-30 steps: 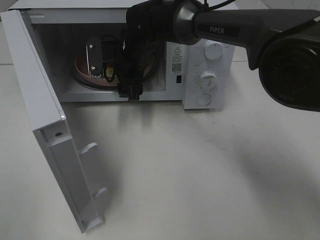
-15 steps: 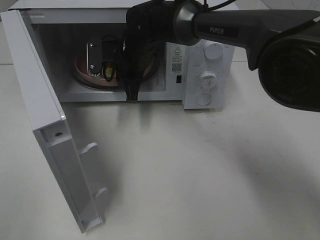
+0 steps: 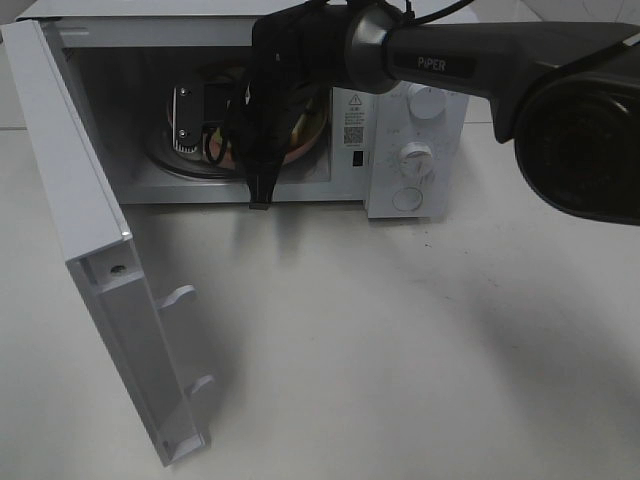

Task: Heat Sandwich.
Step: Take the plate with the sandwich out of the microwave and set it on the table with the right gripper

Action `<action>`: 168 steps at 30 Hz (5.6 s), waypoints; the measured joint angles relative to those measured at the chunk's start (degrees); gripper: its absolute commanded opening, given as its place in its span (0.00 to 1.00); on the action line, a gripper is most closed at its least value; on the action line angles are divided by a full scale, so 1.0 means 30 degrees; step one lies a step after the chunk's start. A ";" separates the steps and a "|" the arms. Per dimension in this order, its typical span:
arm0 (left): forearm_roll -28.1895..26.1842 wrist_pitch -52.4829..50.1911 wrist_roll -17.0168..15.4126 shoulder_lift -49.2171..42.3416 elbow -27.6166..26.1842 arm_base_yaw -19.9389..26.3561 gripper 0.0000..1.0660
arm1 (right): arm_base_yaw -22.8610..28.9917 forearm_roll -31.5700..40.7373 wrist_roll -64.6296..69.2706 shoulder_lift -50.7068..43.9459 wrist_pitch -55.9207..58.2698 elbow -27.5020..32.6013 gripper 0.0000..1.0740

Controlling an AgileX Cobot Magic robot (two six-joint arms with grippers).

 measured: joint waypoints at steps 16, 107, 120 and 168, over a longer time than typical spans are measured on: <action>0.0000 0.0000 0.0000 0.0000 0.0000 0.0000 0.95 | 0.0000 0.0115 -0.1719 -0.0344 0.1432 0.0019 0.00; 0.0000 0.0000 0.0000 0.0000 0.0000 0.0000 0.95 | -0.0057 0.3992 -1.1688 -1.9843 0.0172 2.3243 0.01; 0.0000 0.0000 0.0000 0.0000 0.0000 0.0000 0.95 | -0.0057 0.3762 -1.0772 -2.4293 0.1089 2.6776 0.01; 0.0000 0.0000 0.0000 0.0000 0.0000 0.0000 0.95 | -0.0038 -0.5844 1.6100 -2.8190 0.4545 2.9144 0.00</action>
